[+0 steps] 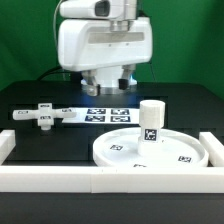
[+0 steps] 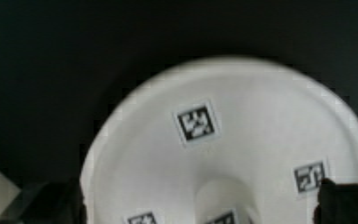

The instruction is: Assemble round table

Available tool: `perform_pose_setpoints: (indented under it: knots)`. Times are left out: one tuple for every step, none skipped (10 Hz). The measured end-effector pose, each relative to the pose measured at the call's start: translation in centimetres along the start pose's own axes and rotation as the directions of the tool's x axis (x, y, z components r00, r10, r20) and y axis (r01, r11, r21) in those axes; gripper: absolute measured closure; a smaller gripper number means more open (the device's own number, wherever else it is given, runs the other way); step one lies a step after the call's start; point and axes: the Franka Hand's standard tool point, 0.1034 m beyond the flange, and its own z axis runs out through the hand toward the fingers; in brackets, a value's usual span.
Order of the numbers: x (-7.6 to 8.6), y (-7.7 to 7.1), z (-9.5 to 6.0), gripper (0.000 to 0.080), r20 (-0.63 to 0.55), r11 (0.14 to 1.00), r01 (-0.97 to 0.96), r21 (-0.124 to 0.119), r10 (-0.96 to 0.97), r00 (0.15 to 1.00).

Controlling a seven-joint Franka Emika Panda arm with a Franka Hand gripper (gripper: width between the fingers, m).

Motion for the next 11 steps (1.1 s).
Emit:
perform_pose_setpoints:
  knots:
    - [-1.3,0.7,0.1,0.0151,0.004,1.000,-0.018,0.000,0.018,1.000]
    - [-0.8,0.4,0.1,0.0151,0.004,1.000,-0.023,0.000,0.023,1.000]
    - [-0.7,0.3,0.1,0.0151,0.004,1.000,-0.020,0.001,0.020,1.000]
    - [-0.8,0.4,0.2,0.0151,0.004,1.000,-0.023,0.001,0.022,1.000]
    - [-0.8,0.4,0.2,0.0151,0.005,1.000,-0.023,0.001,0.023,1.000]
    - [-1.3,0.5,0.3,0.0151,0.005,1.000,-0.012,0.000,0.012,1.000]
    - [-3.5,0.7,0.9,0.0151,0.013,1.000,0.012,0.003,-0.012,1.000]
    - [-6.1,0.6,1.4,0.0151,0.027,1.000,-0.016,0.019,0.015,1.000]
    - [-8.0,0.6,1.8,0.0151,0.037,0.999,-0.032,0.031,0.031,0.999]
    - [-9.0,0.7,2.1,0.0151,0.044,0.998,-0.052,0.038,0.050,0.998]
    - [-8.7,0.6,2.0,0.0151,0.042,0.998,-0.049,0.037,0.048,0.998]
